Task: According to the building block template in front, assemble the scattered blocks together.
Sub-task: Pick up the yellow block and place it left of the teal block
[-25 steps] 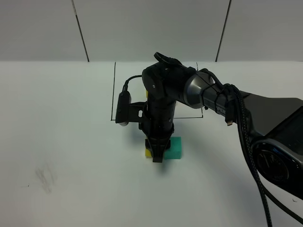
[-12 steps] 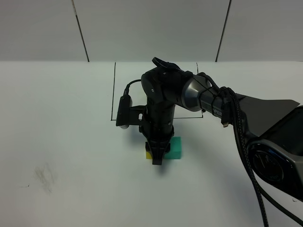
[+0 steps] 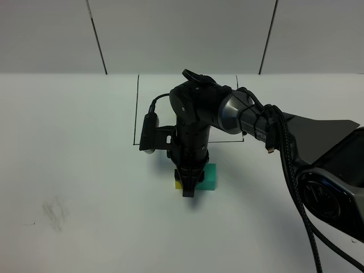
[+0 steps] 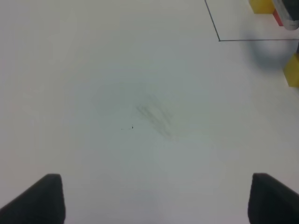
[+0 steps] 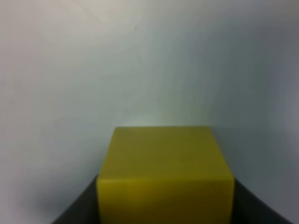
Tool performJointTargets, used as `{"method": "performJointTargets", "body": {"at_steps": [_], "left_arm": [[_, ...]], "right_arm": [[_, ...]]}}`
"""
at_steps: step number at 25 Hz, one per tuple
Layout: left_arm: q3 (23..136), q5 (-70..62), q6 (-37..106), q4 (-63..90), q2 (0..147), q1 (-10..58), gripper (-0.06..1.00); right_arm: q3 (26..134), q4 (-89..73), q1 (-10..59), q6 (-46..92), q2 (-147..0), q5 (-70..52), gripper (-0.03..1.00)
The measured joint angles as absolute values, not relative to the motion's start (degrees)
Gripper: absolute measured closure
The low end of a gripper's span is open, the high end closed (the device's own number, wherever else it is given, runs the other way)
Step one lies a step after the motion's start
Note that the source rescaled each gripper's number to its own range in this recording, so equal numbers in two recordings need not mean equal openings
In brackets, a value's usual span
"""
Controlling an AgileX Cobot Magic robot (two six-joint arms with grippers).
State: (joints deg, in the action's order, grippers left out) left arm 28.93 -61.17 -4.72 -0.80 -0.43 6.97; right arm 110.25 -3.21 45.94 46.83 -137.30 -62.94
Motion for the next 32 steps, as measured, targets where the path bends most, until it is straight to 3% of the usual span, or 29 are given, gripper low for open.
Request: {"method": "performJointTargets", "body": {"at_steps": [13,18,26,32], "left_arm": [[28.9,-61.2,-4.7,-0.8,-0.4,7.0,0.18],[28.9,-61.2,-4.7,-0.8,-0.4,7.0,0.18],[28.9,-61.2,-4.7,-0.8,-0.4,7.0,0.18],[28.9,-61.2,-4.7,-0.8,-0.4,7.0,0.18]], "right_arm": [[110.6,-3.3,45.9,46.8,-137.5,-63.6,0.94],[110.6,-3.2,45.8,46.0,-137.8,-63.9,0.65],[110.5,-2.5,45.7,42.7,-133.7,-63.9,0.44],[110.5,0.4,45.7,25.7,-126.8,-65.1,0.2]]}}
